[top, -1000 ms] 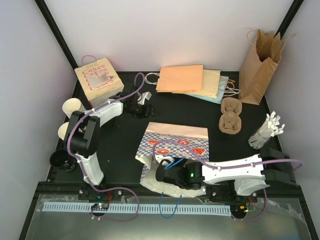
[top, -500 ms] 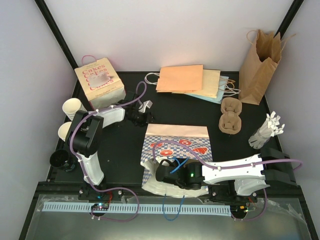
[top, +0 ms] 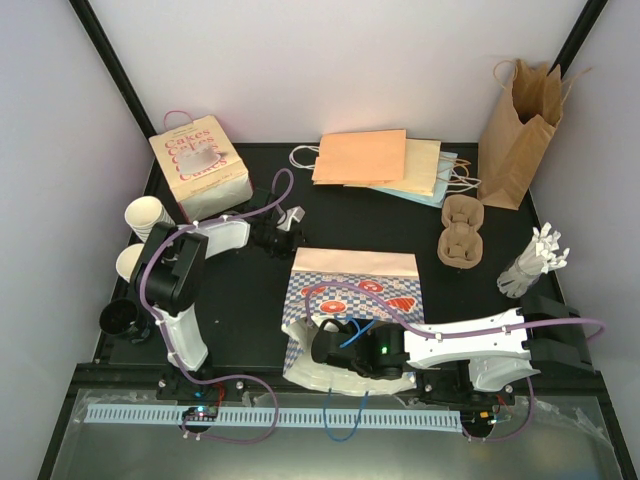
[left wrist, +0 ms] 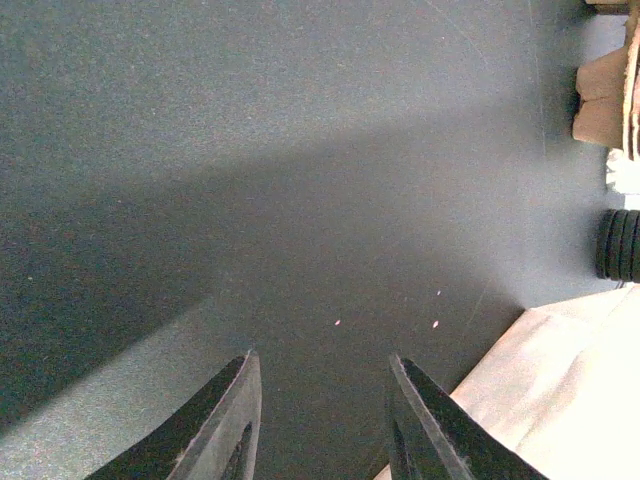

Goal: Pack the takeout coffee

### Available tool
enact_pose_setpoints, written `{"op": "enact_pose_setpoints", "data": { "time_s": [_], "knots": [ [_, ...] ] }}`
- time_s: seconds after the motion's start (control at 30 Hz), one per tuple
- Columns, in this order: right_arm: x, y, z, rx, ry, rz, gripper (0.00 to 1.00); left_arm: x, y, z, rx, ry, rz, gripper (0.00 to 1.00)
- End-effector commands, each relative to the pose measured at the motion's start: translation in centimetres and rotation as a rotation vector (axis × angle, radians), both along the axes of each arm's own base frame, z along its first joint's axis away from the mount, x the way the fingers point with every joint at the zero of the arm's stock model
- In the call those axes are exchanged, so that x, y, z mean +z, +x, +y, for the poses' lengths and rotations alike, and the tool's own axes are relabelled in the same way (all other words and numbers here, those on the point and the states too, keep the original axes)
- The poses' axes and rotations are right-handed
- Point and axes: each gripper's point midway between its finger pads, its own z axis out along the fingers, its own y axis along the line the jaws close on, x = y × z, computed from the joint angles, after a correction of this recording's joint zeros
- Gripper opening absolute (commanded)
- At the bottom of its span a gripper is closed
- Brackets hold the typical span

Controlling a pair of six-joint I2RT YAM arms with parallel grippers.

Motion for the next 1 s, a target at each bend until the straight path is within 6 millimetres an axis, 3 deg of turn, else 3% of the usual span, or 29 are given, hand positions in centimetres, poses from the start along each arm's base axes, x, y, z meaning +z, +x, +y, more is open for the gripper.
{"op": "enact_pose_setpoints", "data": {
  "time_s": [0.0, 0.3, 0.5, 0.77, 0.97],
  "knots": [
    [0.5, 0.2, -0.1, -0.015, -0.007, -0.012, 0.60, 2.3, 0.0, -1.2, -0.030, -0.061, -0.042, 0.36],
    [0.5, 0.3, 0.0, -0.016, -0.021, -0.018, 0.61, 1.6, -0.1, -1.6, -0.041, -0.089, -0.013, 0.35],
    [0.3, 0.7, -0.1, -0.022, -0.026, -0.018, 0.61, 1.2, 0.8, -1.5, -0.021, -0.085, -0.015, 0.36],
    [1.0, 1.5, 0.0, -0.015, 0.042, 0.077, 0.61, 0.5, 0.9, -1.6, -0.017, -0.096, 0.008, 0.37],
    [-0.4, 1.9, 0.1, -0.028, -0.051, 0.071, 0.61, 0.4, 0.3, -1.8, -0.025, -0.128, 0.029, 0.36]
  ]
}}
